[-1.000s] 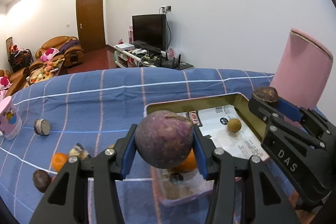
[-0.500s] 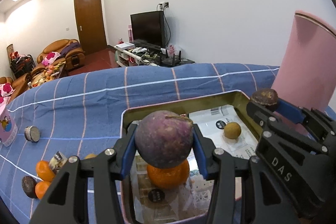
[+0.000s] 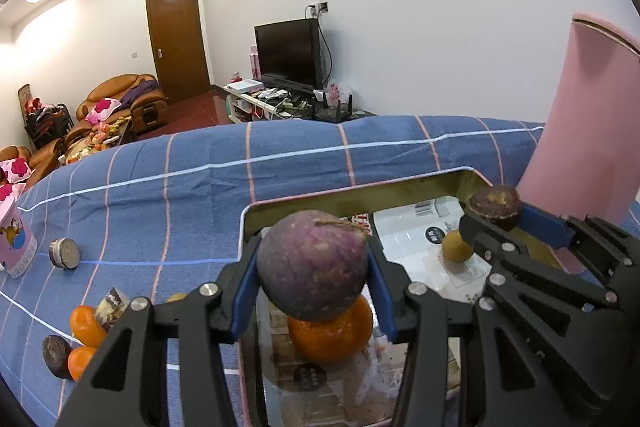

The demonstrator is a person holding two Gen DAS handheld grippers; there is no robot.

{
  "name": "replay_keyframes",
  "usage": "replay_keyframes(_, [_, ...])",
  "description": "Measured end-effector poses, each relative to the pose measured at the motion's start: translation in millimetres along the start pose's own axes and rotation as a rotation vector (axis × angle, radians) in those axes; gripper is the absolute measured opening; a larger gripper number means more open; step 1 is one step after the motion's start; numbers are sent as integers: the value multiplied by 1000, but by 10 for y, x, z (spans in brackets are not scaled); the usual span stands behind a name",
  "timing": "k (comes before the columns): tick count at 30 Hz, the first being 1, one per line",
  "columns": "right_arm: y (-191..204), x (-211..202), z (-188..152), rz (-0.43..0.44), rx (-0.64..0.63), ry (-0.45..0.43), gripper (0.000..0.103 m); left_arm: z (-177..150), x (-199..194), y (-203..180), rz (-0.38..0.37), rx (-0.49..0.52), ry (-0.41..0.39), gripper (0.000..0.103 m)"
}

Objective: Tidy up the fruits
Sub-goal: 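Carry the beet and dark fruit into the tin box and open both tools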

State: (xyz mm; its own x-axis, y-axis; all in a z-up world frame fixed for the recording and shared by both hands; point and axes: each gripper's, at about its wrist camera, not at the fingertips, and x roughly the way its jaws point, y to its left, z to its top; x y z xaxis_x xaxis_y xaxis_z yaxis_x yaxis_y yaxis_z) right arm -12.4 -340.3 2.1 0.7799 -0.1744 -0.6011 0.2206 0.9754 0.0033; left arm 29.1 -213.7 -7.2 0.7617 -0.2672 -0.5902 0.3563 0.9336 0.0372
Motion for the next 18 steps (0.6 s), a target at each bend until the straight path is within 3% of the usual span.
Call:
replay_keyframes(6, [-64,76,-17,101,45,32,46,0,-84,8,19,4,-33,54])
replay_keyframes(8, [-81,74,-17,120,58,30,46,10,-175,13,53,16,-74,63])
replay_keyframes(10, [-102,40,-12,129,71,12,46,30,-270,31,83,16,-114,80])
replay_keyframes(11, [-116,19,-11,134,80,2,48,36,-320,57,100,6,-135,84])
replay_keyframes(13, [-159,-31,-4,148,110,-20,56,51,-380,138,115,-25,-161,100])
replay_keyframes(14, [-186,-48,0,157,127,-30,63,56,-417,186,112,-46,-175,103])
replay_keyframes(17, [-232,-123,7,184,170,-78,80,56,-482,268,87,-69,-187,103])
replay_keyframes(18, [-229,-176,2,182,172,-110,80,48,-496,273,96,-63,-187,103])
